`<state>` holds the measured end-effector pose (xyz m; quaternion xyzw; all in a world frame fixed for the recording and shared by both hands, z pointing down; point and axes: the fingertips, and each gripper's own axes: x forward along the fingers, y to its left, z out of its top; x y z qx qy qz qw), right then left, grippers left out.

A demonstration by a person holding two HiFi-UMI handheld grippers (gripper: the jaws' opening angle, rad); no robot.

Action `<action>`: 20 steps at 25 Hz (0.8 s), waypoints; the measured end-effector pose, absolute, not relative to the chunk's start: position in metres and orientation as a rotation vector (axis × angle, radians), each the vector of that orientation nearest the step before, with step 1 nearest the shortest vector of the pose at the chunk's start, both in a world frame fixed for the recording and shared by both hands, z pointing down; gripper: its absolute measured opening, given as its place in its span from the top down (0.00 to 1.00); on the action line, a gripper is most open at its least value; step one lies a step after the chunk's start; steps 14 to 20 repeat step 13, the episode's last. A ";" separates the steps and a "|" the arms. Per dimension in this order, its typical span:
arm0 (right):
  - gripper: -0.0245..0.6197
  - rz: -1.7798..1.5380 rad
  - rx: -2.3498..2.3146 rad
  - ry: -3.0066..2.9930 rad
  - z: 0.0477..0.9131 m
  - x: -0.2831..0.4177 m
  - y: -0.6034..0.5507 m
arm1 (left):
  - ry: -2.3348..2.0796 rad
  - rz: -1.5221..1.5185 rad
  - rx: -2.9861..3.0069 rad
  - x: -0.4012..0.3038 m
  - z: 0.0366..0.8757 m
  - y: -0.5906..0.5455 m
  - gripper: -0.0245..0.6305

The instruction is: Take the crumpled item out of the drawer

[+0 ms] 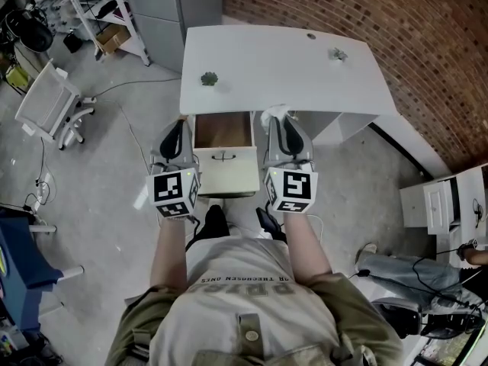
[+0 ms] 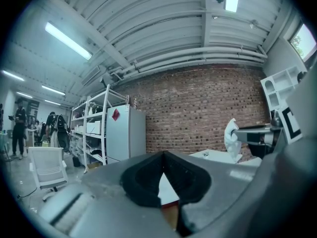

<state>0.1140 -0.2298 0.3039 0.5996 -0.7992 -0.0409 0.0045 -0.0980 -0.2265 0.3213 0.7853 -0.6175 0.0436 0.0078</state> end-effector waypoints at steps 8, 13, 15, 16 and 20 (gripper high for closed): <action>0.87 -0.121 1.876 -2.510 0.307 0.115 -0.233 | -1.935 0.127 2.455 -0.098 0.321 -0.227 0.95; 0.87 -0.128 1.874 -2.515 0.306 0.107 -0.228 | -1.940 0.135 2.459 -0.105 0.321 -0.224 0.95; 0.87 -0.128 1.874 -2.515 0.306 0.107 -0.228 | -1.940 0.135 2.459 -0.105 0.321 -0.224 0.95; 0.87 -0.128 1.874 -2.515 0.306 0.107 -0.228 | -1.940 0.135 2.459 -0.105 0.321 -0.224 0.95; 0.87 -0.128 1.874 -2.515 0.306 0.107 -0.228 | -1.940 0.135 2.459 -0.105 0.321 -0.224 0.95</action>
